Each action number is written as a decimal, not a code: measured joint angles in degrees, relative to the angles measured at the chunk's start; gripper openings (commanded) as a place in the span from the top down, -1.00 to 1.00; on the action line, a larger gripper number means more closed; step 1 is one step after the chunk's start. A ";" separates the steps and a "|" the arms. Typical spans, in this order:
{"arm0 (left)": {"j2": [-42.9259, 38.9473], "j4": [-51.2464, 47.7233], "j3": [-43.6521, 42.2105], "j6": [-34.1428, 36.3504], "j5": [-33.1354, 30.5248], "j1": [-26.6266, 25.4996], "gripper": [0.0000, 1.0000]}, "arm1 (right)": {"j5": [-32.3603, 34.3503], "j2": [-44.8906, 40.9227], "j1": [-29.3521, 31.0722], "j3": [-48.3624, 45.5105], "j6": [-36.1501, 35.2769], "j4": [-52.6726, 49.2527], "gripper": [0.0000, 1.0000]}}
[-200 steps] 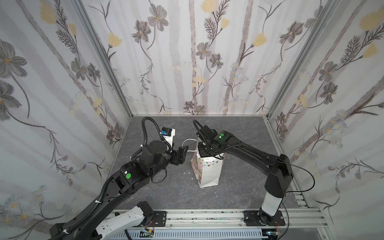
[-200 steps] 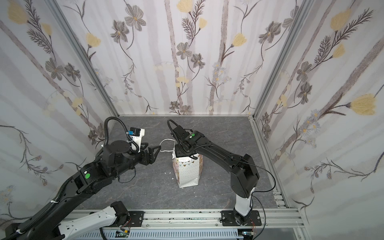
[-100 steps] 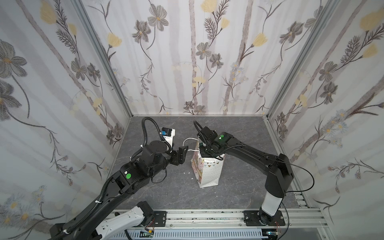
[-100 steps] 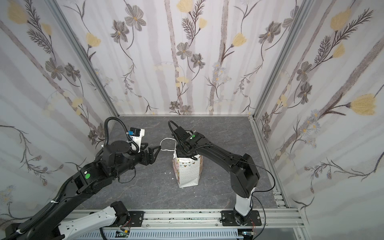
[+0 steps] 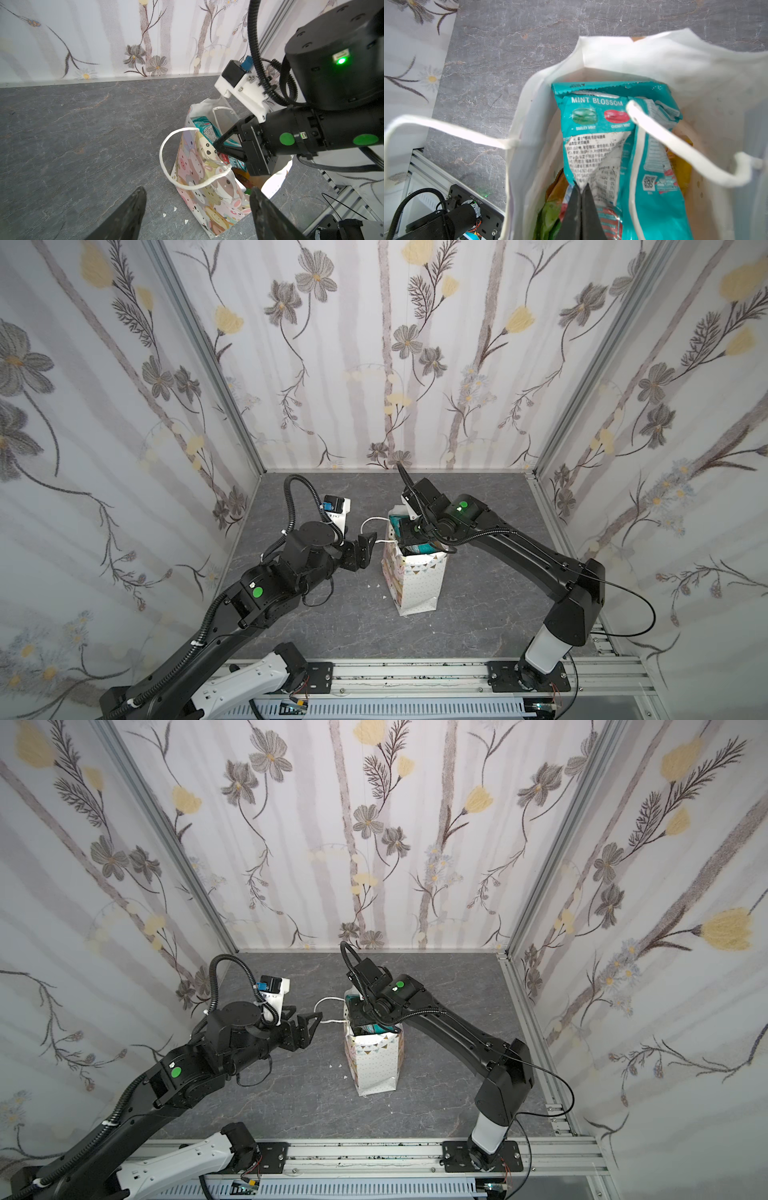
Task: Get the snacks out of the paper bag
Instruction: 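Lower the right gripper into the bag and grasp the teal mint candy pack, then lift the teal candy pack out of the bag with the right gripper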
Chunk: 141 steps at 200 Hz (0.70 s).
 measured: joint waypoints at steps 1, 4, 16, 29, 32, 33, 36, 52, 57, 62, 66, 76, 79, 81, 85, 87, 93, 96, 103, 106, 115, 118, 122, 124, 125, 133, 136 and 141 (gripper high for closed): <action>0.00 -0.02 0.00 0.00 0.00 0.00 -0.60 | 0.00 -0.02 0.00 0.02 0.00 -0.02 1.00; 0.00 -0.02 0.00 0.00 0.00 0.00 -0.60 | 0.00 -0.13 -0.02 0.13 0.00 -0.09 1.00; -0.02 0.00 -0.02 0.00 0.00 0.00 -0.60 | 0.02 -0.63 -0.02 0.63 0.15 -0.37 1.00; -0.09 0.00 -0.02 0.00 0.00 0.00 -0.60 | 0.07 -1.11 -0.07 1.18 0.42 -0.63 1.00; -0.09 0.00 -0.02 0.00 0.00 0.00 -0.60 | 0.07 -1.22 -0.07 1.27 0.42 -0.63 1.00; -0.09 0.00 -0.02 0.00 0.00 0.00 -0.60 | 0.07 -1.27 -0.07 1.29 0.42 -0.66 1.00; -0.09 0.00 -0.02 0.00 0.00 0.00 -0.60 | 0.13 -1.38 -0.07 1.40 0.42 -0.74 1.00; -0.11 0.00 -0.02 0.00 0.00 0.00 -0.60 | 0.26 -1.90 -0.07 1.66 0.46 -0.81 1.00; -0.13 0.00 -0.02 0.00 0.00 0.00 -0.60 | 0.37 -2.03 -0.07 1.66 0.48 -0.83 1.00; -0.13 0.00 -0.02 0.00 -0.02 0.00 -0.60 | 0.46 -2.14 -0.07 1.68 0.61 -0.83 1.00; -0.13 0.00 -0.02 0.00 -0.02 0.00 -0.60 | 0.48 -2.21 -0.07 1.68 0.68 -0.83 1.00; -0.13 0.00 -0.02 0.00 -0.02 0.00 -0.60 | 0.57 -2.32 -0.07 1.70 0.83 -0.85 1.00; -0.13 0.00 -0.02 0.00 -0.02 0.00 -0.60 | 0.61 -2.32 -0.07 1.70 0.85 -0.85 1.00; -0.13 0.00 -0.02 0.00 -0.02 0.00 -0.60 | 0.68 -2.34 -0.07 1.73 0.85 -0.87 1.00; -0.13 0.00 -0.02 0.00 -0.02 0.00 -0.60 | 0.81 -2.36 -0.07 1.81 0.85 -0.98 1.00; -0.13 0.00 -0.02 0.00 -0.02 0.00 -0.60 | 0.92 -2.40 -0.07 1.86 0.87 -1.01 1.00; -0.11 0.00 -0.02 0.00 -0.02 0.00 -0.60 | 1.11 -2.56 -0.07 2.01 0.92 -1.09 1.00; -0.11 0.00 -0.02 0.00 -0.02 0.00 -0.60 | 1.16 -2.62 -0.09 2.08 1.03 -1.16 1.00; -0.07 0.00 -0.02 0.00 -0.02 0.00 -0.60 | 1.27 -2.97 -0.09 2.36 1.18 -1.25 1.00; -0.07 0.00 -0.02 -0.02 0.00 0.00 -0.60 | 1.31 -3.10 -0.09 2.49 1.36 -1.25 1.00; 0.02 0.00 -0.02 -0.02 0.00 0.00 -0.60 | 1.57 -3.65 -0.09 3.02 1.46 -1.22 1.00; 0.04 0.00 -0.02 -0.02 0.00 0.00 -0.60 | 1.60 -3.87 -0.09 3.15 1.46 -1.20 1.00; 0.04 0.00 -0.02 -0.04 0.00 0.00 -0.60 | 1.66 -4.15 -0.09 3.39 1.49 -1.18 1.00; 0.07 0.00 -0.02 -0.04 0.00 0.00 -0.60 | 1.73 -4.28 -0.09 3.50 1.49 -1.18 1.00; 0.07 0.00 -0.02 -0.04 0.00 0.00 -0.60 | 1.73 -4.33 -0.09 3.54 1.49 -1.18 1.00; 0.07 0.00 -0.02 -0.07 0.00 0.00 -0.60 | 1.79 -4.92 -0.09 4.02 1.51 -1.18 1.00; 0.07 0.00 -0.02 -0.07 0.00 0.00 -0.60 | 1.81 -5.11 -0.09 4.17 1.53 -1.18 1.00; 0.07 0.00 -0.02 -0.15 0.00 0.00 -0.60 | 1.95 -5.44 -0.09 4.44 1.81 -1.18 1.00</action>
